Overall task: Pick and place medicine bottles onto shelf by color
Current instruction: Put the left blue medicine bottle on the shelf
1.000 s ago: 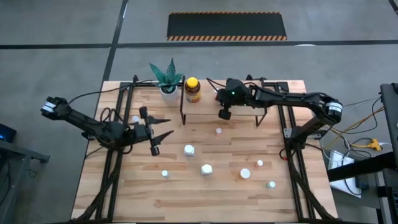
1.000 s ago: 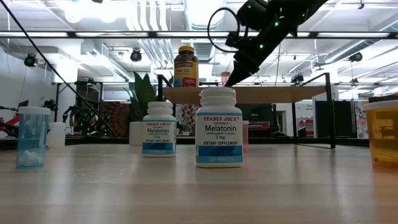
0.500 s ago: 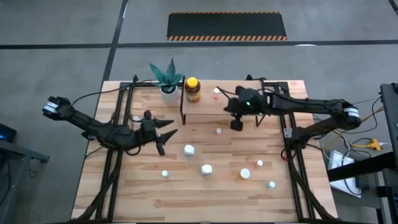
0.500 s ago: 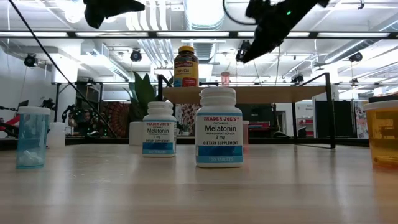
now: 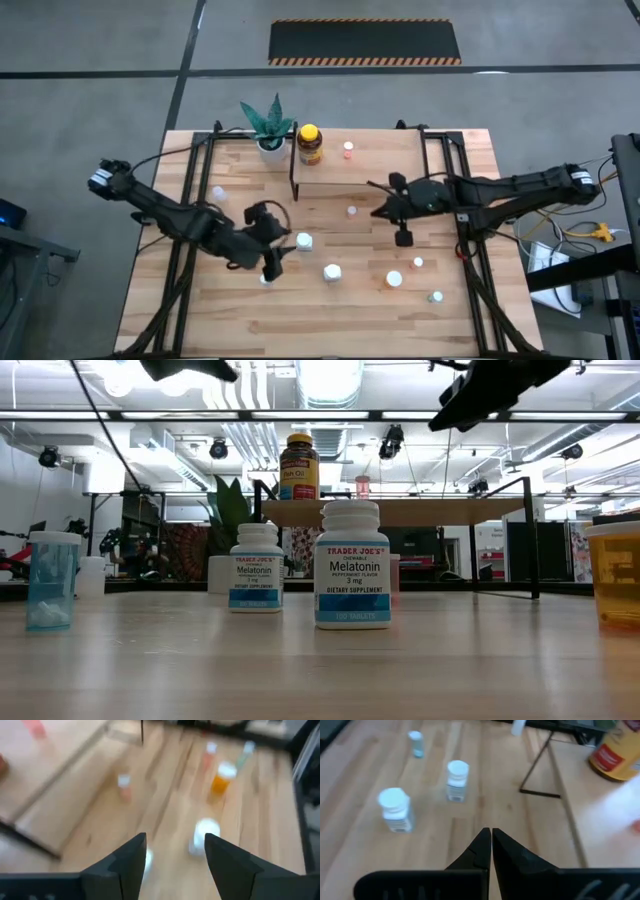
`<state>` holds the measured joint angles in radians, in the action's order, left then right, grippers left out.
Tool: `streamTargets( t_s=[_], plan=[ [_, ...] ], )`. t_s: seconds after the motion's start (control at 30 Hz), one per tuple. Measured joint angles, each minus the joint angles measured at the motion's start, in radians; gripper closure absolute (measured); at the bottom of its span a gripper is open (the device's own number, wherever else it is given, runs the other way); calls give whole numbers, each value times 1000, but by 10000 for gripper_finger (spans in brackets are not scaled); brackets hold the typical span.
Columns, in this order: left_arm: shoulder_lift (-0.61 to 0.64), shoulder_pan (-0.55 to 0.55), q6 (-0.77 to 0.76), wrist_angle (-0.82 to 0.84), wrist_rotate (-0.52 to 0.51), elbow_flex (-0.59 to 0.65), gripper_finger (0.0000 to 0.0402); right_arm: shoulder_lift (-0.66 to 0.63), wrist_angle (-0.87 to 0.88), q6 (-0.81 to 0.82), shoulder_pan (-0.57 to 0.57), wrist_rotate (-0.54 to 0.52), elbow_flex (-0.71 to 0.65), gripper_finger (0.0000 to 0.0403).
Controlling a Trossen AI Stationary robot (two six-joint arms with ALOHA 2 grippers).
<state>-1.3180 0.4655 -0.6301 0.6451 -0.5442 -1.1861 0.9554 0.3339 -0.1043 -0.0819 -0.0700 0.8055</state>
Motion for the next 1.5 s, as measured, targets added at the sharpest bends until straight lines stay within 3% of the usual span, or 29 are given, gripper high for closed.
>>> streamTargets(
  t_s=[0.23,0.37,0.5,0.67,0.8,1.23,1.5],
  plan=[
    [-176,41,-176,419,183,-194,151,-9,-44,11,-62,0,-42,394],
    [-244,118,-177,553,282,-196,130,9,-78,14,-80,-1,-54,394],
    [-283,218,-291,602,298,-159,128,16,-95,18,-87,-1,-69,394],
    [-290,318,-505,566,266,-73,128,16,-152,26,-86,-1,-99,394],
    [-290,370,-587,465,180,-4,128,16,-161,26,-86,-1,-103,394],
    [-291,379,-629,88,-7,265,176,16,-189,18,-86,-1,-103,394],
    [-291,378,-617,-90,-83,336,185,16,-191,16,-86,-1,-103,394]
  ],
)
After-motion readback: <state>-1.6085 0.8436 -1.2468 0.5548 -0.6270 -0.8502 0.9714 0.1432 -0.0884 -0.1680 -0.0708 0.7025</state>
